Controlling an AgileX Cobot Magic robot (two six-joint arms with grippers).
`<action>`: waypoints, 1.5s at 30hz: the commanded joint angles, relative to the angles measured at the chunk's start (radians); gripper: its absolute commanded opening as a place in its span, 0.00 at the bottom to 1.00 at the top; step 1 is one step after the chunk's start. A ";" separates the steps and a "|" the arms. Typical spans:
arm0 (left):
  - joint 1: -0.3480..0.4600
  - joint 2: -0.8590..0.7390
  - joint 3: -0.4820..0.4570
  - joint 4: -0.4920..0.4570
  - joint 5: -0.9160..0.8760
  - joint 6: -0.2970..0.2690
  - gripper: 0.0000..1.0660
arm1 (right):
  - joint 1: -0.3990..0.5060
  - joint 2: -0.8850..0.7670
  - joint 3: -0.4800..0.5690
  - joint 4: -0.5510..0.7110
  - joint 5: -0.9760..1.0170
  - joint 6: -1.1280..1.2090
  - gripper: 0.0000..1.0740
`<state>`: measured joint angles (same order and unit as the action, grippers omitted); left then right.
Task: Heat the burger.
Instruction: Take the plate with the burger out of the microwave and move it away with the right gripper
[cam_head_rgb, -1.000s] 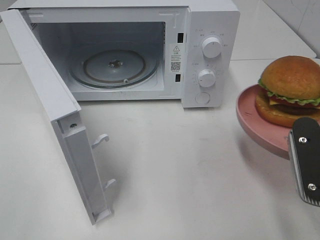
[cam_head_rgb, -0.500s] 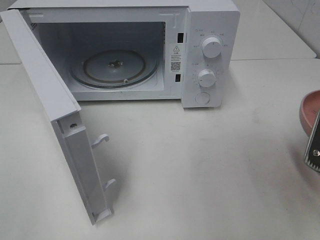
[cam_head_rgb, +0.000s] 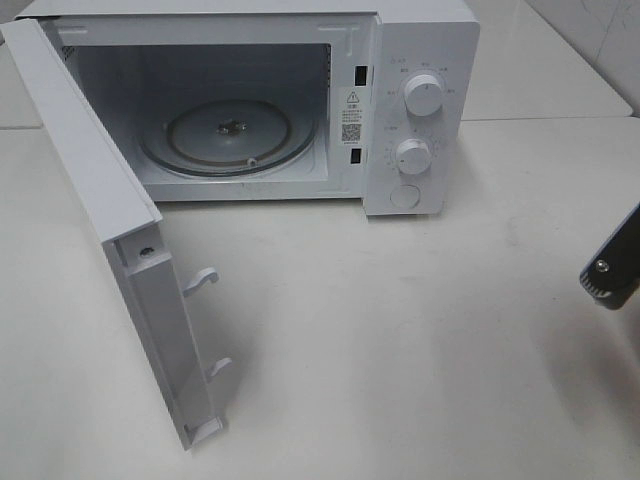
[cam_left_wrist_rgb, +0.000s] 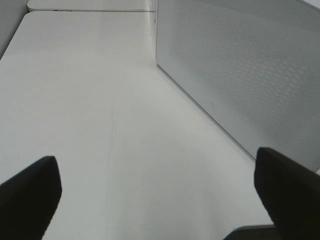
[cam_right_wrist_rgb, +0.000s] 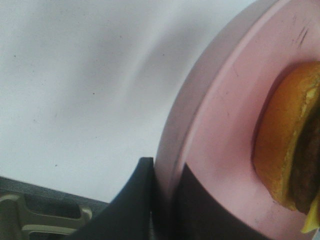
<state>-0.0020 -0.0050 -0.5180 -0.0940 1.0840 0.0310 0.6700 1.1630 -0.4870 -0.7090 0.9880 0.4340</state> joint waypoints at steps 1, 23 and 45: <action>0.003 -0.007 0.002 0.002 -0.014 -0.002 0.94 | -0.003 0.041 -0.027 -0.084 0.023 0.090 0.00; 0.003 -0.007 0.002 0.002 -0.014 -0.002 0.94 | -0.030 0.437 -0.079 -0.179 -0.090 0.529 0.00; 0.003 -0.007 0.002 0.002 -0.014 -0.002 0.94 | -0.109 0.608 -0.100 -0.236 -0.210 0.666 0.36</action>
<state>-0.0020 -0.0050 -0.5180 -0.0940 1.0840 0.0310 0.5620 1.7770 -0.5710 -0.9490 0.7500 1.1020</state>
